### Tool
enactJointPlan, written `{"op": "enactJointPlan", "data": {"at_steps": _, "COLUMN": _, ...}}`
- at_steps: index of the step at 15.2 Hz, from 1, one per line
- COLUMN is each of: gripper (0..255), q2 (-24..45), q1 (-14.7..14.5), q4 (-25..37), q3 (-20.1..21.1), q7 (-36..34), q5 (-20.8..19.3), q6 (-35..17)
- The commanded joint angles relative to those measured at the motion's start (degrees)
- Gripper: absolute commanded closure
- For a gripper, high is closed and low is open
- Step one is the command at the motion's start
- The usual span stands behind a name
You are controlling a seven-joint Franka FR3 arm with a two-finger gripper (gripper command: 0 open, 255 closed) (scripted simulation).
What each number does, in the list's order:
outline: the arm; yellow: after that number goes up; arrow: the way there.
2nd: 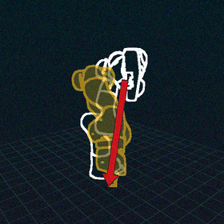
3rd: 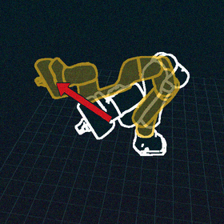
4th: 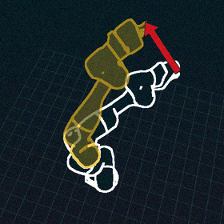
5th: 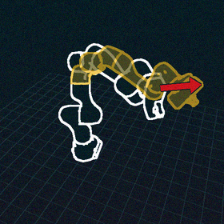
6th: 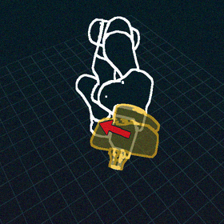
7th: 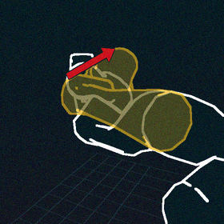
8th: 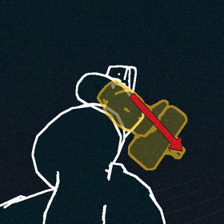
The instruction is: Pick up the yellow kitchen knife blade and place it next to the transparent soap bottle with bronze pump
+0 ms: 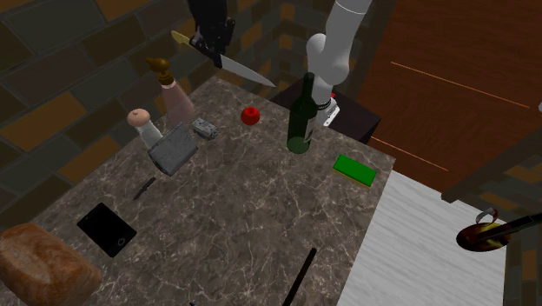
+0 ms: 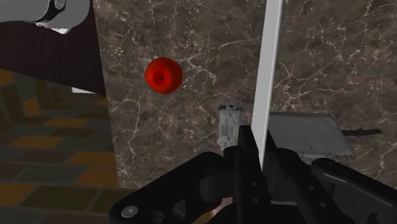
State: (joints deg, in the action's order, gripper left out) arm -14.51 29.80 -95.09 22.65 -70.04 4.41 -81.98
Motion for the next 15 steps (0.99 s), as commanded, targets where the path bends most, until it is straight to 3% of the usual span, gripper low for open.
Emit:
{"op": "enactJointPlan", "data": {"at_steps": 1, "gripper": 255, "q2": -1.1, "q1": 0.9, "q4": -1.3, "q3": -2.0, "q7": 3.1, "q5": -0.1, "q6": -0.1}}
{"op": "enactJointPlan", "data": {"at_steps": 6, "gripper": 255, "q2": -3.3, "q1": 3.2, "q4": -3.9, "q3": -7.2, "q7": 10.8, "q5": -0.8, "q6": -0.3}}
{"op": "enactJointPlan", "data": {"at_steps": 15, "gripper": 255, "q2": -5.8, "q1": 2.9, "q4": -13.4, "q3": -7.3, "q7": 11.2, "q5": -0.2, "q6": -7.3}}
